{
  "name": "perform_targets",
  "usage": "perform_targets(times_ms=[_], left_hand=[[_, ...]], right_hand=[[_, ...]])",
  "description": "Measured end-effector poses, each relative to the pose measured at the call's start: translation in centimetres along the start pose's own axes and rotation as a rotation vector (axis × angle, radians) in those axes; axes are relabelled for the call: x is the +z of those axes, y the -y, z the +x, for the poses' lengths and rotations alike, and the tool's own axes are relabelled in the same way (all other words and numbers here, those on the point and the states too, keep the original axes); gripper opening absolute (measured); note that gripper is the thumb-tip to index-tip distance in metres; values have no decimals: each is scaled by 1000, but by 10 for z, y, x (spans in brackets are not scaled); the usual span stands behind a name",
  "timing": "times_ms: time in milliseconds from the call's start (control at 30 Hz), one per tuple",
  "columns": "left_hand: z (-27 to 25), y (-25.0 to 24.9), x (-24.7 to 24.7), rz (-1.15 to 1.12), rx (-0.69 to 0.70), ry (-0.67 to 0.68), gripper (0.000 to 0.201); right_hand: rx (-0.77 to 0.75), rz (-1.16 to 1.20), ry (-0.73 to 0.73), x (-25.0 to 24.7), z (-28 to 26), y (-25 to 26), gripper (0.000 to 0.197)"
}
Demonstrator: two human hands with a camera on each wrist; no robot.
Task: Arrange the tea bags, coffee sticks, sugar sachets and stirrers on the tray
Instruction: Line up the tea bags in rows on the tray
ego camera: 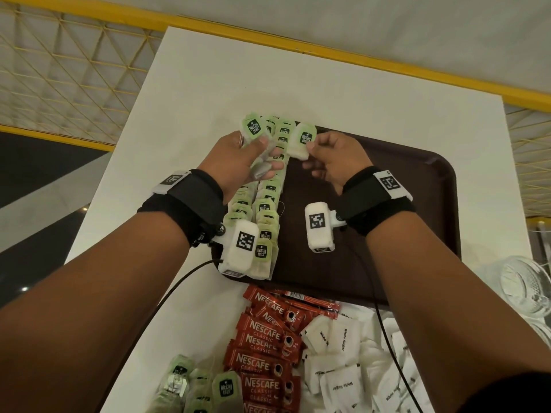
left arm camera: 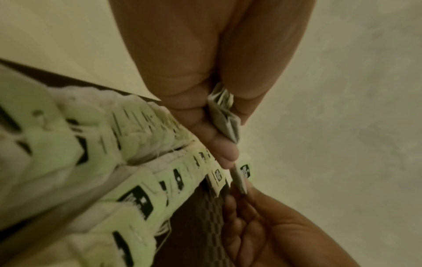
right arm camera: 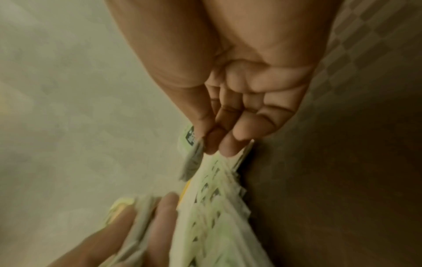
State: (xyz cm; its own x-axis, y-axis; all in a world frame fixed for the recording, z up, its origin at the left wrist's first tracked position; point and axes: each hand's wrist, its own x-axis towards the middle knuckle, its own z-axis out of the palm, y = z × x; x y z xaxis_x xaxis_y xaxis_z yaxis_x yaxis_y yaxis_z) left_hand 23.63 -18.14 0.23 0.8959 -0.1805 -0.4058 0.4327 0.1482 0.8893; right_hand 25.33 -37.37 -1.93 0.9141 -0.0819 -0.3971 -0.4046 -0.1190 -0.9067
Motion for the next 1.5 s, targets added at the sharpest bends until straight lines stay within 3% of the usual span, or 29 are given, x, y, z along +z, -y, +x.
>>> perform_targets(times_ms=[233, 467, 600, 733, 833, 967, 1167, 1500], left_hand=[[-6, 0, -7, 93, 60, -30, 47], [-12, -2, -11, 186, 64, -14, 38], [-15, -2, -11, 206, 55, 8, 22], [-15, 0, -8, 244, 47, 18, 35], [-13, 2, -5, 296, 36, 26, 29], [-15, 1, -2, 313, 10, 38, 13], [-17, -7, -4, 132, -177, -5, 22], [-20, 0, -10, 210, -49, 39, 12]], right_hand=[[13, -354, -126, -5, 16, -7, 10], [29, -491, -195, -2, 21, -8, 21], [-90, -488, -260, -2, 12, -2, 25], [-158, -256, 23, 12, -14, 14, 21], [-172, -164, 140, 20, -22, 16, 6], [-116, -94, 57, 13, -18, 4, 7], [49, -142, -113, -5, -14, -15, 11], [108, -276, -227, 5, -5, -17, 17]])
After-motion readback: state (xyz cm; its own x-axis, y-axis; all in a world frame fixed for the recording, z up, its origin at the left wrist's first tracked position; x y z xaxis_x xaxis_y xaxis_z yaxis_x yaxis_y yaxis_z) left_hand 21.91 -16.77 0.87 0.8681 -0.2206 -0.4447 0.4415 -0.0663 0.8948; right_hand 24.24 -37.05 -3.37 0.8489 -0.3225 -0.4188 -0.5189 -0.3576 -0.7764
